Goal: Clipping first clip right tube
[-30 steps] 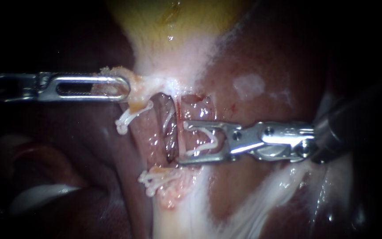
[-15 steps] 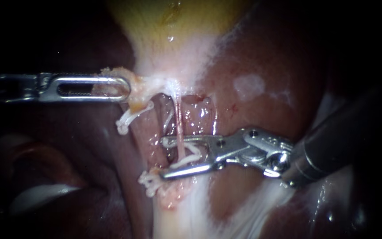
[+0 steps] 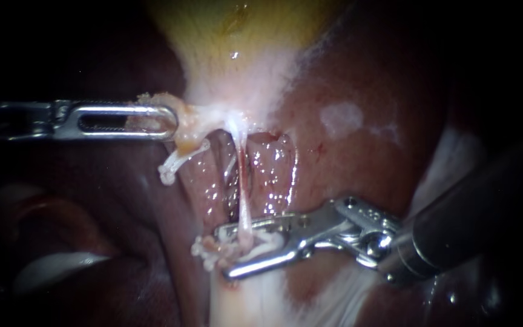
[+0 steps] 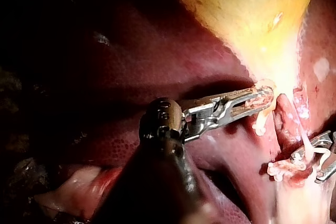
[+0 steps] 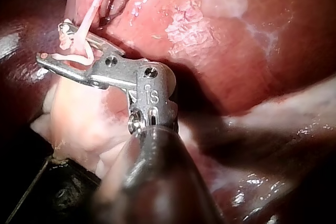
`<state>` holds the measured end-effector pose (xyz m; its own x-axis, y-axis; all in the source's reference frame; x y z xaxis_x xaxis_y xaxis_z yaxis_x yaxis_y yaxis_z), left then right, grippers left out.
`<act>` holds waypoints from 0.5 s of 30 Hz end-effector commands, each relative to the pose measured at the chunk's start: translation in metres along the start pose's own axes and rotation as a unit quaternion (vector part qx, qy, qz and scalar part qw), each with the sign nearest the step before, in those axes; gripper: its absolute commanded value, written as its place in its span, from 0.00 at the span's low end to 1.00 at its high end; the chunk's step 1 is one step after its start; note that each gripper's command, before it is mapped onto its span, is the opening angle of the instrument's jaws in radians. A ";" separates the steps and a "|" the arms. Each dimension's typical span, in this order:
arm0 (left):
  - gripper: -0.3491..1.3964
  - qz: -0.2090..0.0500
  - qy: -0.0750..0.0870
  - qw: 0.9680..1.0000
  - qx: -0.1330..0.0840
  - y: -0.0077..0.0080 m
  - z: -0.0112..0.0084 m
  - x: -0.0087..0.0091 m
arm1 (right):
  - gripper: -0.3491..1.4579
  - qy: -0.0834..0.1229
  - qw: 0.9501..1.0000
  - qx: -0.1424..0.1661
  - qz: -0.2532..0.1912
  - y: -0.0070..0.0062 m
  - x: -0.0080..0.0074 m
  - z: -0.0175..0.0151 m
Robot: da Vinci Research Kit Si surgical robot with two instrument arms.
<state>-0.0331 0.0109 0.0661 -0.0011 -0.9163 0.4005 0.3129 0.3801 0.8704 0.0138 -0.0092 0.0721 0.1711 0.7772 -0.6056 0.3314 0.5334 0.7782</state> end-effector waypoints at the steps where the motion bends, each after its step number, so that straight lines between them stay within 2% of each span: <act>1: 0.00 0.000 0.000 1.000 0.000 0.0000 0.0000 0.0000 | 0.33 0.000 1.000 0.000 0.000 0.0001 0.0002 -0.0001; 7: 0.00 0.000 0.000 1.000 0.000 0.0000 0.0000 0.0000 | 0.16 0.018 1.000 0.001 0.021 0.0003 0.0007 -0.0008; 10: 0.00 0.000 0.000 1.000 0.000 0.0001 0.0000 0.0000 | 0.08 0.020 0.999 -0.003 0.031 0.0004 0.0008 -0.0013; 11: 0.00 0.000 0.000 1.000 0.000 0.0002 0.0000 0.0000 | 0.02 0.020 0.999 -0.003 0.037 0.0005 0.0008 -0.0014; 15: 0.00 0.000 0.000 1.000 0.000 0.0003 -0.0001 0.0000 | 0.00 0.020 0.998 -0.002 0.063 0.0007 0.0007 -0.0020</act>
<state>-0.0329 0.0111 0.0663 -0.0007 -0.9161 0.4009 0.3124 0.3806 0.8704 0.0123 -0.0075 0.0726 0.1735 0.8520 -0.4939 0.3046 0.4305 0.8496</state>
